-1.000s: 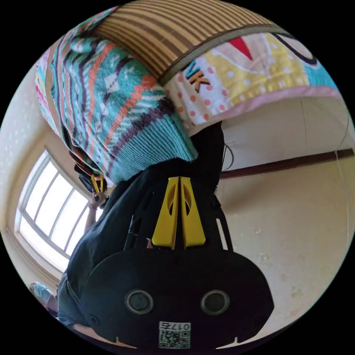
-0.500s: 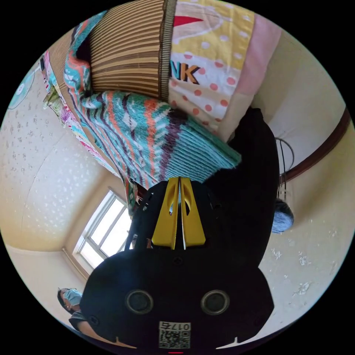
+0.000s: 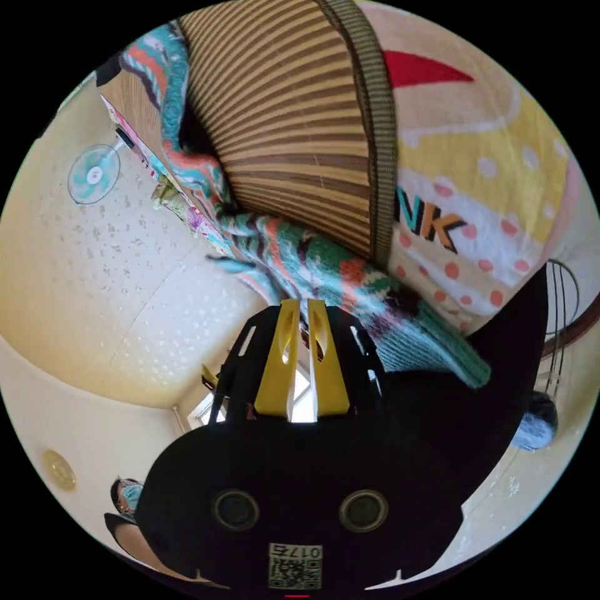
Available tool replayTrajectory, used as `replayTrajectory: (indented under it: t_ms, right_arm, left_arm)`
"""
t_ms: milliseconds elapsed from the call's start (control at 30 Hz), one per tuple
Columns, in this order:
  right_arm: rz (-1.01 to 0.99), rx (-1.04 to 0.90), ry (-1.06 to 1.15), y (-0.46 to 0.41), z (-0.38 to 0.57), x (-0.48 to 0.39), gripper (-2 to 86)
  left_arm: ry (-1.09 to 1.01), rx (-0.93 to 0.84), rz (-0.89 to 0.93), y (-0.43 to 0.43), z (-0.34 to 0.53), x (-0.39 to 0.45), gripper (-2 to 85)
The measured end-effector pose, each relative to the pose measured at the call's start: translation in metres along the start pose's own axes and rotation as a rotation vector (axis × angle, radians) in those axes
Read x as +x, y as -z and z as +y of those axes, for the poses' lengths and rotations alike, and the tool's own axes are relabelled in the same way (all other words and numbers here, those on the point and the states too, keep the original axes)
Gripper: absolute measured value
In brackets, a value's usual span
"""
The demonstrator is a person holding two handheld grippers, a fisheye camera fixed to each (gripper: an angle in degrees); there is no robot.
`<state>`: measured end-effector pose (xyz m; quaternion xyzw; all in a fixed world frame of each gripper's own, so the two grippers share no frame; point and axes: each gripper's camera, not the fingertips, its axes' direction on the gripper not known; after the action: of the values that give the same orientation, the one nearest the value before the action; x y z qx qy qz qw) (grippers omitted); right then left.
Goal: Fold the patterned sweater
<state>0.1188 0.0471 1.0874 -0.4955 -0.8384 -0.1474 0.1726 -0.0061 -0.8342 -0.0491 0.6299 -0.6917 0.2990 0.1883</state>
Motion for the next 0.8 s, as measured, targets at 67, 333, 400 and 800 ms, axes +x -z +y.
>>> replayTrajectory:
  t_ms: [67,333,400,800]
  right_arm:
    - [-0.082,0.082,0.012,0.020,-0.003,-0.003,9.5]
    - [-0.573,0.569,-0.006,0.106,-0.020,0.012,13.9]
    - [-0.610,0.604,-0.030,0.112,-0.026,0.013,13.2]
    - [-0.734,0.344,0.335,0.038,-0.046,-0.086,3.8]
  left_arm:
    - [0.138,-0.112,-0.012,-0.047,0.015,-0.024,12.1]
    - [0.731,0.234,0.168,-0.019,0.110,-0.141,8.4]
    - [0.810,0.429,0.257,-0.001,0.138,-0.150,8.0]
    - [1.052,0.948,0.380,0.080,0.275,-0.161,5.4]
